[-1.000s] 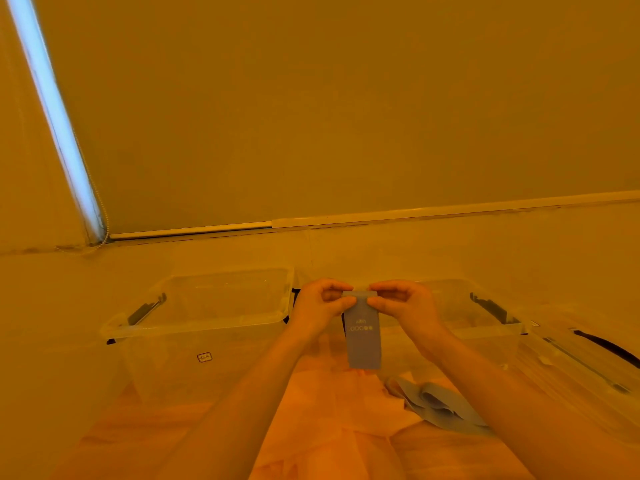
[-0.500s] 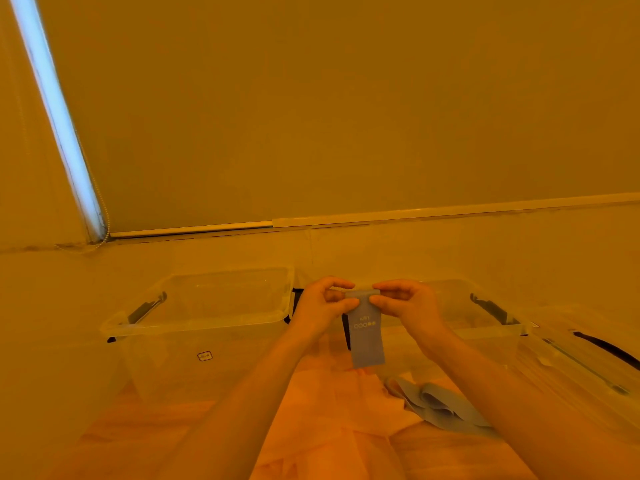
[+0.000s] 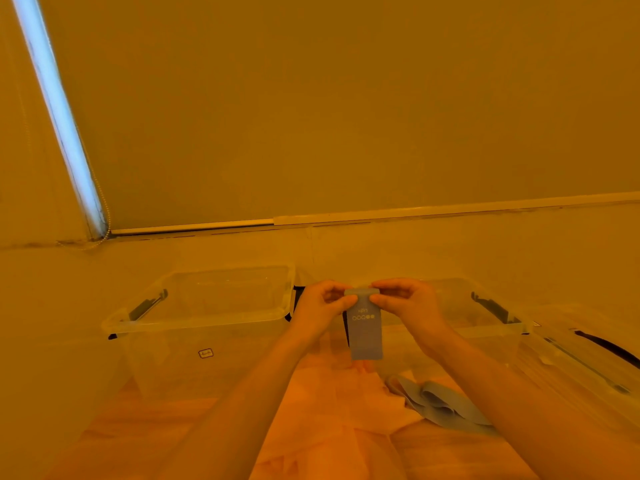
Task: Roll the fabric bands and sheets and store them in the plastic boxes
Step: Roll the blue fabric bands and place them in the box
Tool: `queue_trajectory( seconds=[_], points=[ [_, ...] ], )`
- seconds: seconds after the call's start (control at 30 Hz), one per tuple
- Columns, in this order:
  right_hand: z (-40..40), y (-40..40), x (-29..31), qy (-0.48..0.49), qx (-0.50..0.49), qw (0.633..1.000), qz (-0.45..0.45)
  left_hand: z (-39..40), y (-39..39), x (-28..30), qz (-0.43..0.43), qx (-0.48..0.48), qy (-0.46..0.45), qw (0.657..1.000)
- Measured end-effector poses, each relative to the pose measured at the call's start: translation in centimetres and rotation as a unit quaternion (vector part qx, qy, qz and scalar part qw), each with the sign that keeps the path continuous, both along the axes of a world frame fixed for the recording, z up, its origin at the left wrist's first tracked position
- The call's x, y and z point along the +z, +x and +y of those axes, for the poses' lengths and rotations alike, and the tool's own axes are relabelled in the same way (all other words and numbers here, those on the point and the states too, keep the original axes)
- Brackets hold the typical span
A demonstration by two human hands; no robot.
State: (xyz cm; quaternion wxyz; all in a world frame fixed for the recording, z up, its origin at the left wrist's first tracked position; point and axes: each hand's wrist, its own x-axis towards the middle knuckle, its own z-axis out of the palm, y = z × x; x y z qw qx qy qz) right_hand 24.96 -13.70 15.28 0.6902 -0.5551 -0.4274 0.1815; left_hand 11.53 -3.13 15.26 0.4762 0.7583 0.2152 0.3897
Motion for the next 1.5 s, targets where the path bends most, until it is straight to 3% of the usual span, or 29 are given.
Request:
queue_trajectory(
  seconds=[0.23,0.6,1.23,1.5],
  points=[
    [-0.17,-0.09,-0.28,-0.010,-0.019,0.999,-0.024,0.40,0.33,-0.10,-0.008,-0.009,-0.001,1.000],
    [-0.05,0.15,-0.37,0.002,0.014,1.000,0.012,0.37,0.35,-0.13,-0.016,-0.022,0.000,1.000],
    [-0.58,0.10,-0.44,-0.027,0.010,0.999,-0.039,0.08,0.46,-0.19,-0.010,-0.008,0.031,0.999],
    [-0.25,0.01,-0.42,-0.012,0.036,0.999,0.011,0.19,0.28,-0.13,-0.008,-0.012,0.020,1.000]
  ],
)
